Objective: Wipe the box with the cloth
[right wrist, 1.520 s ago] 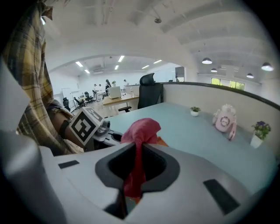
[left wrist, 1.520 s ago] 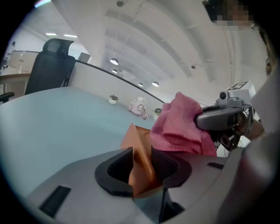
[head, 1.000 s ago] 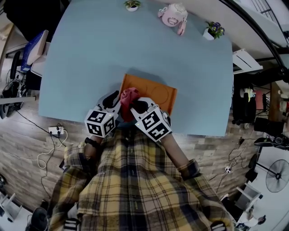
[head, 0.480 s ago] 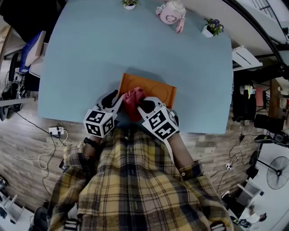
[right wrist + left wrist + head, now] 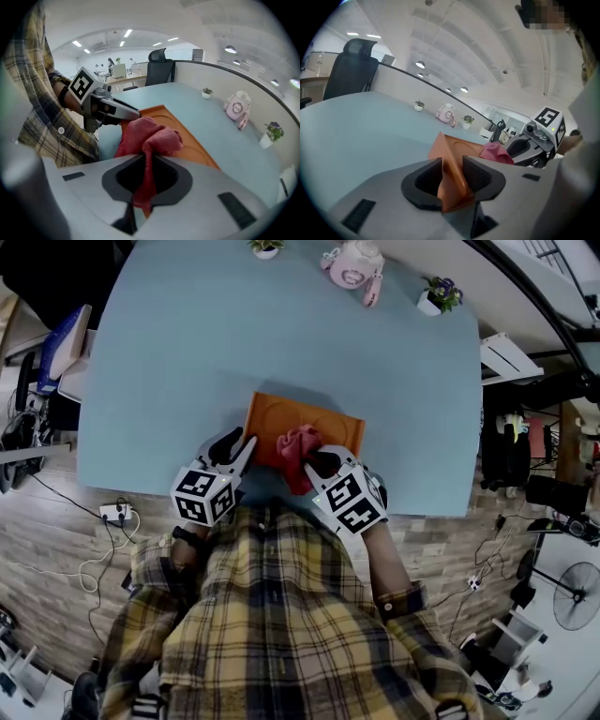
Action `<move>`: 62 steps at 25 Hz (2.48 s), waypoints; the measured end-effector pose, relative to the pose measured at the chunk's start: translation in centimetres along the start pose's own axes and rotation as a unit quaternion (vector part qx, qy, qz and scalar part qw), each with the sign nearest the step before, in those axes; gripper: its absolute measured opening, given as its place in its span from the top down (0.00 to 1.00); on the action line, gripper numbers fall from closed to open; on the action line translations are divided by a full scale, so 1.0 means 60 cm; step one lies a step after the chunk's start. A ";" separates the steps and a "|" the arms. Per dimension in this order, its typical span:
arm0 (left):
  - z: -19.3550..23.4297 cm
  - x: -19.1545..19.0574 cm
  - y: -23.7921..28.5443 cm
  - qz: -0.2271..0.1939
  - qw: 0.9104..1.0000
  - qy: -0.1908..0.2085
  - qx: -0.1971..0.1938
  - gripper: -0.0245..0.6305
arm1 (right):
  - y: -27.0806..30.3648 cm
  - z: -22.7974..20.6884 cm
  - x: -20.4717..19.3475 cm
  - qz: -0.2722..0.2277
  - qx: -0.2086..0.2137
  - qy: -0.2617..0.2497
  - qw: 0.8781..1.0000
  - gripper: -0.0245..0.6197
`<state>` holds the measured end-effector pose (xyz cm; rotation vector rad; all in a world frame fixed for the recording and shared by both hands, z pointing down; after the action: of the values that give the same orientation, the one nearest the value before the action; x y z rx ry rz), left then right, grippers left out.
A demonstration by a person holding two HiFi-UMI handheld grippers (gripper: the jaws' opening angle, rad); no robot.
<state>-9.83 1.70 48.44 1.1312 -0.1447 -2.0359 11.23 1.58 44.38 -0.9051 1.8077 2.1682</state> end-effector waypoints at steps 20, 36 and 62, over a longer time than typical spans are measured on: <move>-0.003 -0.001 0.000 -0.001 1.000 0.004 0.007 0.76 | -0.055 -0.031 -0.076 0.066 -0.034 0.026 0.997 0.90; -0.003 0.001 0.000 0.001 1.000 0.010 0.009 0.74 | -0.101 -0.034 -0.103 0.082 -0.082 0.044 0.992 0.90; -0.020 0.024 -0.006 0.003 0.996 0.076 0.035 0.74 | -0.193 -0.085 -0.100 -0.075 -0.160 0.167 0.970 0.90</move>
<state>-9.53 1.29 46.61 1.3233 -0.1424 -1.9436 23.51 1.09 37.63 -1.5067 1.4690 2.3600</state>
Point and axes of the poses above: the fingertips, and each gripper's own axes: y forward along the fingers, z to its left, x out of its top, the point moved 9 cm from there along -y, backward along the fingers, and after that the axes turned 11 degrees about -y, right-handed, at the moved point
